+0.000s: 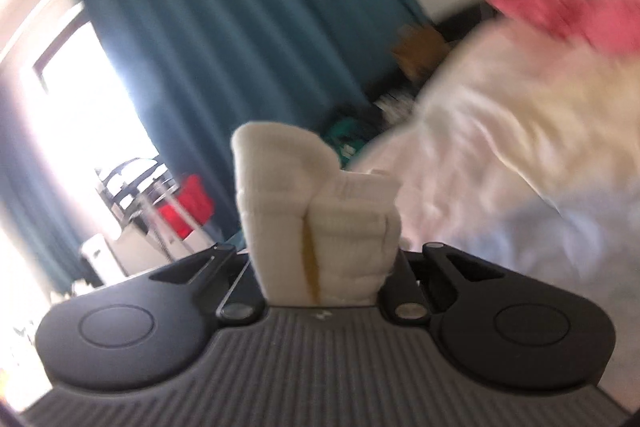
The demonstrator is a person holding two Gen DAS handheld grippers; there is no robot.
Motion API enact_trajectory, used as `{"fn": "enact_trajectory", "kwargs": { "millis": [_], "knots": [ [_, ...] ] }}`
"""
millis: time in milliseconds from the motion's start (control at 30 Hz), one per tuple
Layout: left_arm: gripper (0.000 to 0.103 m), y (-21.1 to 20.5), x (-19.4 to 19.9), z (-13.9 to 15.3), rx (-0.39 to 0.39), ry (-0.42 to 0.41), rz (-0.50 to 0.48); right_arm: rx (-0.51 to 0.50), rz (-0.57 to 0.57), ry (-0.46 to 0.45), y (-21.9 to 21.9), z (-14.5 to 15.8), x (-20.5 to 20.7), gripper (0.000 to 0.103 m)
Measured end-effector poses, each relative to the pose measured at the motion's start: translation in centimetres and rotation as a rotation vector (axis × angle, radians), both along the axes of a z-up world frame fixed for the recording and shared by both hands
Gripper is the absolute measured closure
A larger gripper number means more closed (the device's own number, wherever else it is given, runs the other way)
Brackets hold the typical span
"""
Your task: Fold clothes
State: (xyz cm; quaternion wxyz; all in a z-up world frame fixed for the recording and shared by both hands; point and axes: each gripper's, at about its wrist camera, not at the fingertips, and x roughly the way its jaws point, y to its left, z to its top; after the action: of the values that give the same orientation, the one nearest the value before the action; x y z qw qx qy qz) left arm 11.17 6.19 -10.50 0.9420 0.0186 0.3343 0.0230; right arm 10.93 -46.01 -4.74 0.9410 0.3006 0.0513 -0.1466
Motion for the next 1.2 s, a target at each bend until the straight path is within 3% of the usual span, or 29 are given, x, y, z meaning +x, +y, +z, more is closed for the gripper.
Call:
{"fn": "enact_trajectory", "kwargs": {
  "millis": [100,200,333,500,667,767,967,1100,1200],
  "knots": [
    [0.02,0.5,-0.3,0.7,-0.02,-0.023,0.012,-0.143,0.03,-0.027,5.2,2.9,-0.3,0.091],
    [0.019,1.8,-1.5,2.7,-0.069,-0.125,0.064,-0.278,0.086,-0.067,11.0,4.8,-0.8,0.091],
    [0.019,3.7,-2.7,4.9,-0.127,-0.212,0.133,-0.505,0.21,-0.083,19.2,4.8,-1.5,0.091],
    [0.019,5.4,-3.2,5.7,-0.229,-0.25,0.184,-0.744,0.409,0.02,28.6,-0.3,-1.1,0.091],
    [0.019,6.2,-4.1,6.6,-0.278,-0.317,0.209,-0.894,0.607,0.22,34.8,-6.9,-0.6,0.091],
    [0.019,6.3,-4.1,6.7,-0.289,-0.33,0.207,-0.92,0.616,0.25,35.1,-8.0,-0.7,0.091],
    [0.019,6.5,-3.1,6.2,-0.311,-0.319,0.207,-0.901,0.6,0.173,37.0,-4.6,-1.0,0.091],
    [0.019,6.9,-2.1,5.4,-0.329,-0.282,0.2,-0.871,0.664,0.263,38.4,-6.9,0.5,0.089],
    [0.019,7.0,-1.7,5.1,-0.344,-0.248,0.184,-0.808,0.721,0.307,37.6,-6.8,0.9,0.079]
  ]
}}
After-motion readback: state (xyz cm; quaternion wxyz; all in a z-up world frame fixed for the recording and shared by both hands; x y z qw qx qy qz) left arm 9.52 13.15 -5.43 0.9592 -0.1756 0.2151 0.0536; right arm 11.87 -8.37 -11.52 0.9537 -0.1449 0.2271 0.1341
